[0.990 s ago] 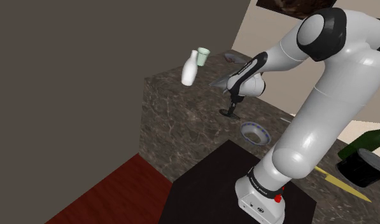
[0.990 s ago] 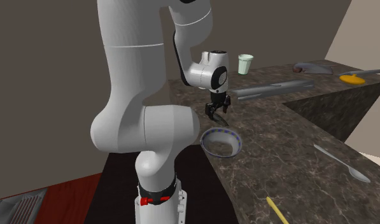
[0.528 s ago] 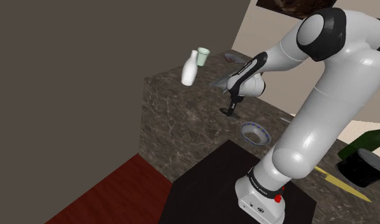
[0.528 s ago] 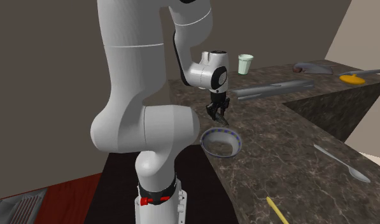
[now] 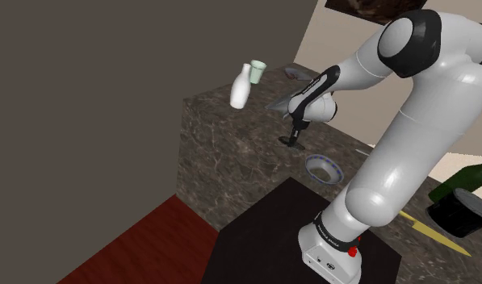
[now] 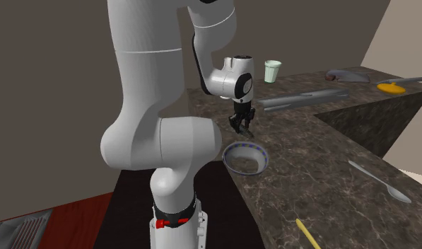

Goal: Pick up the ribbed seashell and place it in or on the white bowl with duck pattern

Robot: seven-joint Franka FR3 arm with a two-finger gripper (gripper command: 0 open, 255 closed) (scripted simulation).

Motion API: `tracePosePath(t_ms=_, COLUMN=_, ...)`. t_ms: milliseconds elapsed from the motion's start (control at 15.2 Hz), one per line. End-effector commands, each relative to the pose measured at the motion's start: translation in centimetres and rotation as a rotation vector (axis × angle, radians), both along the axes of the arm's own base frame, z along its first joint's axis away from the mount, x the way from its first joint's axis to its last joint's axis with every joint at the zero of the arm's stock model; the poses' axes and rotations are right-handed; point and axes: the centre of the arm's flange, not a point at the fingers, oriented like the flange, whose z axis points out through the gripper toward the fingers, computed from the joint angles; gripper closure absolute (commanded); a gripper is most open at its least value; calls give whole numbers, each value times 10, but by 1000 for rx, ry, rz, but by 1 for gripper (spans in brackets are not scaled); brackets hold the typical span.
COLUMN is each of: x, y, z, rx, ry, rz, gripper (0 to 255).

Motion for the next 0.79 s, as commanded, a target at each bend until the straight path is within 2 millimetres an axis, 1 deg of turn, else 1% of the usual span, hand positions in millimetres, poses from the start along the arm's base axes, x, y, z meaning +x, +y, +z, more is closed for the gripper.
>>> tracePosePath(t_ms=0, x=-1, y=0, z=8, rx=0, ry=0, rz=0, gripper=255)
tracePosePath(t_ms=726, x=-1, y=0, z=66, rx=0, ry=0, rz=0, gripper=255)
